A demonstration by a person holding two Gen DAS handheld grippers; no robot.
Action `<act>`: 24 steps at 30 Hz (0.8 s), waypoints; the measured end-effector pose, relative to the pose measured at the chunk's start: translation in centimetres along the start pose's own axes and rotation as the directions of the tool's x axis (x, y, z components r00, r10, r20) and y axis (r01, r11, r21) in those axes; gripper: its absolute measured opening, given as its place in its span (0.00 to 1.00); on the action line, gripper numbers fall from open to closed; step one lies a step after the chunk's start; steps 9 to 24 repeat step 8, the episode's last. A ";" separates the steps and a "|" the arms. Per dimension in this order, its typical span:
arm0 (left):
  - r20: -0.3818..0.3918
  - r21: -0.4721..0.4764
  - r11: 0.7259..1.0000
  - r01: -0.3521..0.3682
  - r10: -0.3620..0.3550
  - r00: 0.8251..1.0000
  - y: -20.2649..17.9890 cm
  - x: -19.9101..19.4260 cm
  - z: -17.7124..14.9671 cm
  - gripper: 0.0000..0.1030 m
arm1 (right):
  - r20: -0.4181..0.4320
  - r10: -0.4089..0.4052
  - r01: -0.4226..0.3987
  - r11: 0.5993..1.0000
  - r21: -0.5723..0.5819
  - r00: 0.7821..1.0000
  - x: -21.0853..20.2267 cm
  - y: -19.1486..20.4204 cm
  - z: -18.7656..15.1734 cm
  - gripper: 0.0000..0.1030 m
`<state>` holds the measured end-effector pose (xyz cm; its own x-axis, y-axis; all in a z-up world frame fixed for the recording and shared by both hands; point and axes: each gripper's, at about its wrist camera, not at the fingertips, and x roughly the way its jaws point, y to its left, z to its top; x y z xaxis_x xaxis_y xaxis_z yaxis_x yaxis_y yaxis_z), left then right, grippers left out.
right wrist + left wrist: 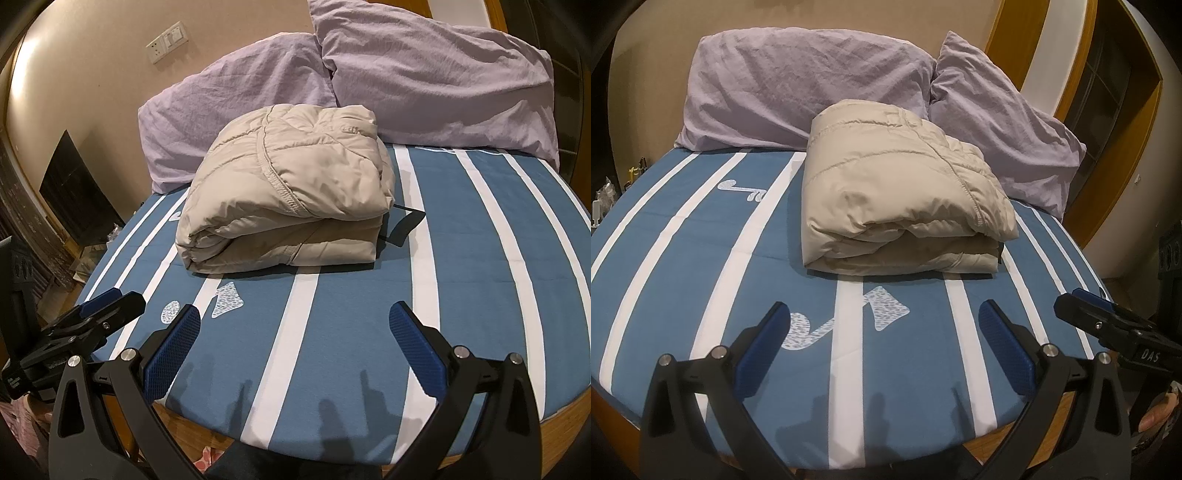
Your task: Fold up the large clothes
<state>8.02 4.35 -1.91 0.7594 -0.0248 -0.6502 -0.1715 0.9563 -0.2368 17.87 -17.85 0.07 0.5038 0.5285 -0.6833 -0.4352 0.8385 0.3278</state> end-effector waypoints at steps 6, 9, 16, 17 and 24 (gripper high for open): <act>-0.003 -0.001 1.000 -0.003 0.003 1.000 0.2 0.2 0.0 0.98 | -0.001 0.001 -0.001 1.000 0.001 1.000 0.0 0.0 0.0 0.99; -0.003 -0.001 1.000 -0.003 0.003 1.000 0.2 0.2 0.0 0.98 | -0.001 0.001 -0.001 1.000 0.001 1.000 0.0 0.0 0.0 0.99; -0.003 -0.001 1.000 -0.003 0.003 1.000 0.2 0.2 0.0 0.98 | -0.001 0.001 -0.001 1.000 0.001 1.000 0.0 0.0 0.0 0.99; -0.003 -0.001 1.000 -0.003 0.003 1.000 0.2 0.2 0.0 0.98 | -0.001 0.001 -0.001 1.000 0.001 1.000 0.0 0.0 0.0 0.99; -0.003 -0.001 1.000 -0.003 0.003 1.000 0.2 0.2 0.0 0.98 | -0.001 0.001 -0.001 1.000 0.001 1.000 0.0 0.0 0.0 0.99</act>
